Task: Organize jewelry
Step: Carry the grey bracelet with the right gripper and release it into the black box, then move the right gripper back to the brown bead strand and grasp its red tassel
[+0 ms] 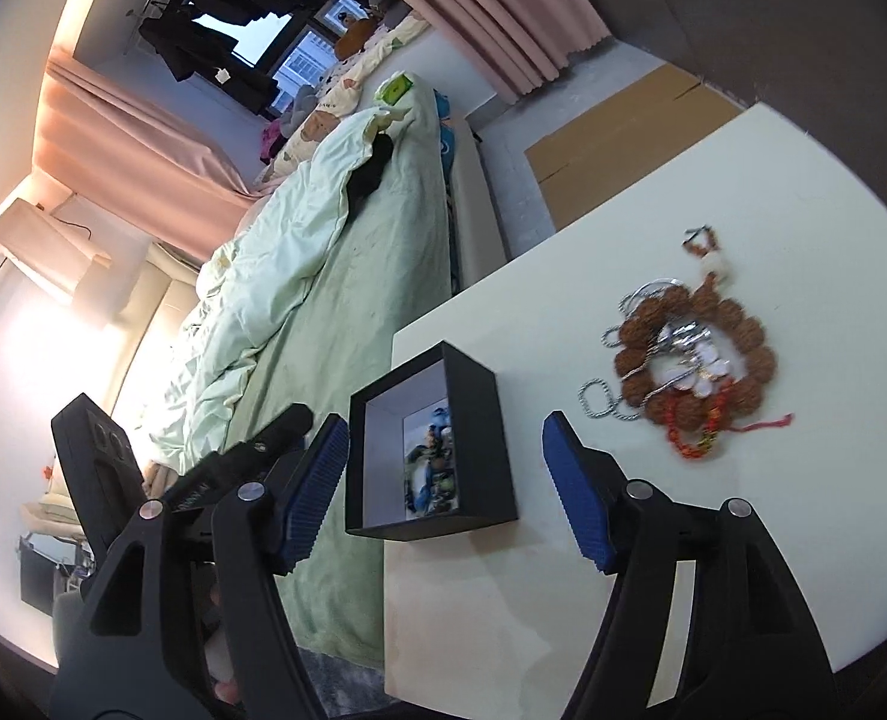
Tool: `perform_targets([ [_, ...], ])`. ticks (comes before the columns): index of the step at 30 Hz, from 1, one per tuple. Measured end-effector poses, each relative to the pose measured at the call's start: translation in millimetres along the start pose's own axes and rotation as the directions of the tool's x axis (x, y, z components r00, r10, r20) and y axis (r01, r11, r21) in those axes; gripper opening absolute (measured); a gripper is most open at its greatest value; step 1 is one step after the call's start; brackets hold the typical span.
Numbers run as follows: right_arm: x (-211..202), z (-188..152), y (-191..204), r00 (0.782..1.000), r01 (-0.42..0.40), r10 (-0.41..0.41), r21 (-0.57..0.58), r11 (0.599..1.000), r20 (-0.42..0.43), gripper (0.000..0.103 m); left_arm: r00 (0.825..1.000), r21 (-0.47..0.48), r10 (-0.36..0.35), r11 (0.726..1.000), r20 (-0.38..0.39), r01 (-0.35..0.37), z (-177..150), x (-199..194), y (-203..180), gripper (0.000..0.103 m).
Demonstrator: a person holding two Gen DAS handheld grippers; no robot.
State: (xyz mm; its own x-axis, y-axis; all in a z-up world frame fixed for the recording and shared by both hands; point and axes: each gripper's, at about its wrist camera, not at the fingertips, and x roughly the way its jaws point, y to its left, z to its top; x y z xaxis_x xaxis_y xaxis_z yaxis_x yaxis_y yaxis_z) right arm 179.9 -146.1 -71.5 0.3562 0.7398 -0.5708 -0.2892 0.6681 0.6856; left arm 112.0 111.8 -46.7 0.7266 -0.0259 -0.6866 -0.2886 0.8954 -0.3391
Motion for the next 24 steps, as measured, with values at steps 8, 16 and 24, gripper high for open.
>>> perform_targets([
  [8, -22, 6, -18, 0.998, 0.058, -0.058, -0.002, 0.998, 0.019, 0.068, 1.0, 0.038, -0.025, 0.999, -0.008, 0.025, -7, 4, -23, 0.071],
  [16, -45, 12, -42, 0.991, 0.128, -0.128, 0.0, 0.992, 0.027, 0.068, 0.997, 0.1, -0.071, 0.992, -0.032, 0.073, -20, 11, -56, 0.073],
  [24, -63, 18, -70, 0.983, 0.181, -0.182, 0.033, 0.983, 0.021, 0.075, 0.99, 0.162, -0.116, 0.979, -0.079, 0.127, -36, 23, -89, 0.073],
])
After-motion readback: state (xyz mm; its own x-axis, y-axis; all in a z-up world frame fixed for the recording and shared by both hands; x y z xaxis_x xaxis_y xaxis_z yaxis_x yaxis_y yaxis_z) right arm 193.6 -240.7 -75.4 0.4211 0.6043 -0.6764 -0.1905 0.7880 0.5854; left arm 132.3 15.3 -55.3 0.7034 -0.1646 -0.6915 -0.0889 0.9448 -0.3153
